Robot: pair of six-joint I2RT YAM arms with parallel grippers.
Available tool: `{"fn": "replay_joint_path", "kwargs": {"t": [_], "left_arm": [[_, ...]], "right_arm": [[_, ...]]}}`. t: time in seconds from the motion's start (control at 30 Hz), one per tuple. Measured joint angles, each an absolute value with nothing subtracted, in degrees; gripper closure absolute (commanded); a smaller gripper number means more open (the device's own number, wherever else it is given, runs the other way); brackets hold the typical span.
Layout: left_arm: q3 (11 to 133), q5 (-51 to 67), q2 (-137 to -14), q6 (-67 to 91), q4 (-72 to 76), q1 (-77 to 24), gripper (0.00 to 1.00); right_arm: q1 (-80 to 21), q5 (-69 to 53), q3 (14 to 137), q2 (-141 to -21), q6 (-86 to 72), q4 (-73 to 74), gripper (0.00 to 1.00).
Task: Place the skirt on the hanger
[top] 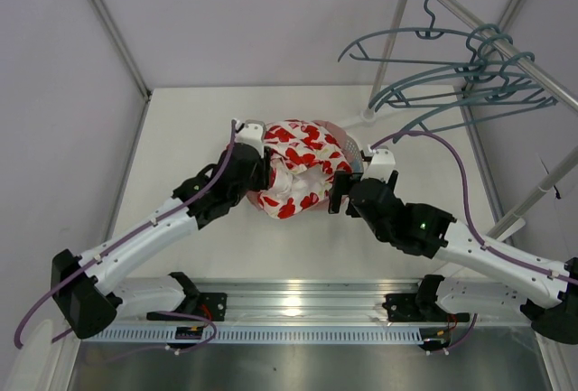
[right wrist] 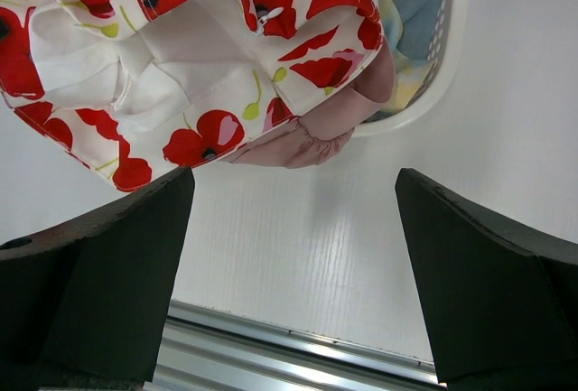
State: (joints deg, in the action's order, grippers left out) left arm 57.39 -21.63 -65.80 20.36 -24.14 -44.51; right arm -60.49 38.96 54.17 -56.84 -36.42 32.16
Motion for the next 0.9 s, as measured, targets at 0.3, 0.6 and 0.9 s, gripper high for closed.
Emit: {"fn": "replay_joint_path", "kwargs": {"t": [0.3, 0.6, 0.9], "left_arm": [[56.90, -20.71, -67.37, 20.97, -19.11, -44.51, 0.64], [51.94, -17.52, -66.98, 20.97, -16.43, -44.51, 0.78], [51.88, -19.90, -62.26, 20.97, -16.56, -43.55, 1.00]], "right_arm": [[-60.34, 38.96, 54.17, -56.95, -36.47, 31.92, 0.01], [-59.70, 38.46, 54.00, -57.19, -37.50, 31.92, 0.01], [-58.50, 38.06, 53.47, -57.74, -37.71, 31.70, 0.01]]}}
